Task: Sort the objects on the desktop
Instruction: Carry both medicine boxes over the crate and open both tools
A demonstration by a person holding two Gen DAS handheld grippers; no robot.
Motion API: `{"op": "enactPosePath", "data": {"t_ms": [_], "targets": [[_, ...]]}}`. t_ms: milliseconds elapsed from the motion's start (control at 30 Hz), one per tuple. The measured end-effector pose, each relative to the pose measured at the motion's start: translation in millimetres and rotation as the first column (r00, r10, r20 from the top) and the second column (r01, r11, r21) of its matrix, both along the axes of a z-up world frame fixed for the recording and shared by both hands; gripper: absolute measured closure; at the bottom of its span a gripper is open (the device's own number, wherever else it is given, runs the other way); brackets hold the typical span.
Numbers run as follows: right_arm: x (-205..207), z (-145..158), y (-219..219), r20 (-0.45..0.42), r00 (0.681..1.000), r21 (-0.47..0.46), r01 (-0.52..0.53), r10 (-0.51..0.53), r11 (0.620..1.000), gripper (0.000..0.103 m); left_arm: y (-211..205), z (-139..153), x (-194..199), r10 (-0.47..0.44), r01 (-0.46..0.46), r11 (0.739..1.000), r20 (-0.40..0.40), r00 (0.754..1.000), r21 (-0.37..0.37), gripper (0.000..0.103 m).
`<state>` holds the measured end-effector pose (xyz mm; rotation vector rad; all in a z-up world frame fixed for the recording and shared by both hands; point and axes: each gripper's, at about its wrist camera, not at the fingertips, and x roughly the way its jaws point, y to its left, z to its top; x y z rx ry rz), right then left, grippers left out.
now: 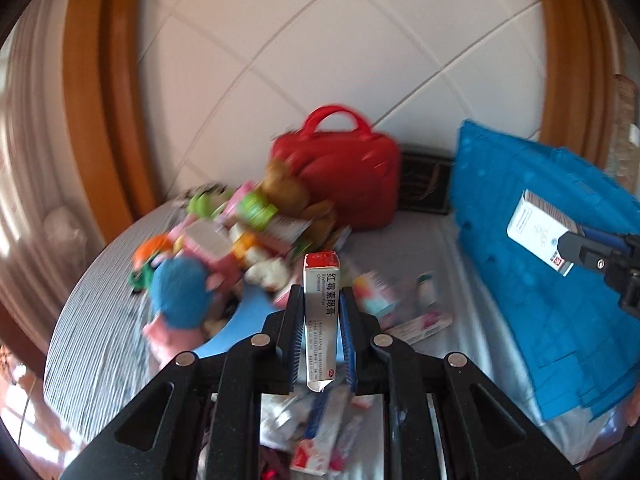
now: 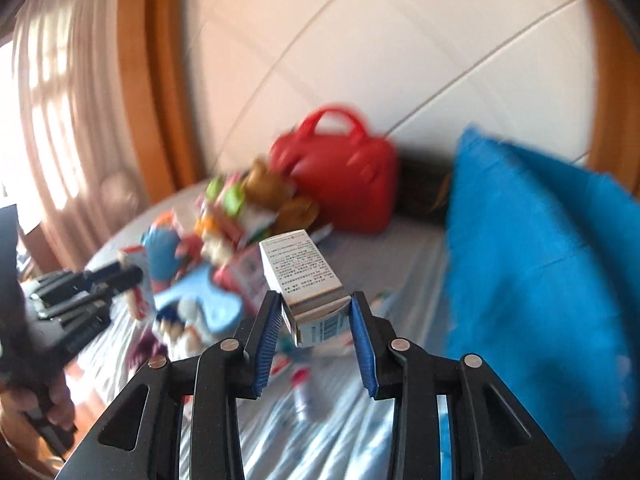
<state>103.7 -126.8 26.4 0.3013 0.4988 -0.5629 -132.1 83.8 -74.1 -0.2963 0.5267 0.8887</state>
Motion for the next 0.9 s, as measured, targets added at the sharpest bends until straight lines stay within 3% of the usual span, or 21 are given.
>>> {"op": "enactPosePath", "data": {"t_ms": [233, 467, 667, 900], "targets": [[-83, 52, -12, 0.111, 0.976, -0.058, 0.193, -0.185, 0.980, 0.069, -47, 57, 76, -0.201, 0.192, 0.975, 0.085, 0.976, 0.112, 0.086], [-172, 77, -40, 0.134, 0.905, -0.128, 0.421, -0.405, 0.898, 0.069, -107, 106, 149, -0.369, 0.351, 0.923, 0.106, 0.923, 0.159, 0.086], [-233, 70, -76, 0.086, 0.852, -0.143, 0.524, -0.517, 0.840, 0.069, -159, 131, 207, -0.493, 0.486, 0.869, 0.078, 0.866, 0.097, 0.086], [-282, 34, -119, 0.019, 0.837, -0.094, 0.546, -0.546, 0.833, 0.069, -209, 121, 260, -0.558, 0.558, 0.830, 0.005, 0.830, 0.024, 0.086]]}}
